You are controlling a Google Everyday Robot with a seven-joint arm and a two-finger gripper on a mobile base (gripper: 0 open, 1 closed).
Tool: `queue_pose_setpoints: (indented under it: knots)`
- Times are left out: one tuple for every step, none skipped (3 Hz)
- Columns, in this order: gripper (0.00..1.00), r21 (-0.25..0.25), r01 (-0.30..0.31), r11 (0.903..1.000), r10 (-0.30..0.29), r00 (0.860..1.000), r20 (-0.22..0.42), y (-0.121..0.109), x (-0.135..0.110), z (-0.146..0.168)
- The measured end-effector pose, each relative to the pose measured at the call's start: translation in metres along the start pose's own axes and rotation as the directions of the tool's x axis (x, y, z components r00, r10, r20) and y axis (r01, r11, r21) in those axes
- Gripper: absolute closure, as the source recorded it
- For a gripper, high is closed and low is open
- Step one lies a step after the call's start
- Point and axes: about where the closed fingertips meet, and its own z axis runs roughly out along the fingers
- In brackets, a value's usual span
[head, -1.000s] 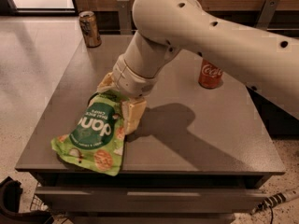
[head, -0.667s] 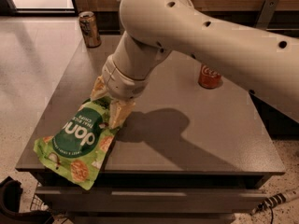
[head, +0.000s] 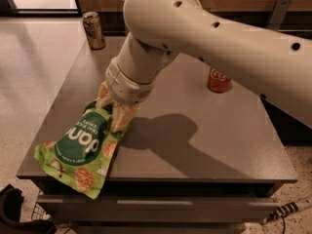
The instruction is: Move green rice chip bag near orange can
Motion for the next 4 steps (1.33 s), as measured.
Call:
queue_pose_setpoints:
  knots:
    - [1.00,0.000,0.001,1.0000,-0.001,1.000,0.000,0.000,0.000,0.000]
    - [1.00,0.014,-0.037,0.9992,0.037,0.999,0.012,-0.001,-0.001,0.002]
    - [1.00,0.025,-0.112,0.9934,0.112,0.994,0.018,-0.023,0.030,-0.016]
    - [1.00,0.052,-0.167,0.9846,0.167,0.986,-0.003,-0.059,0.070,-0.058]
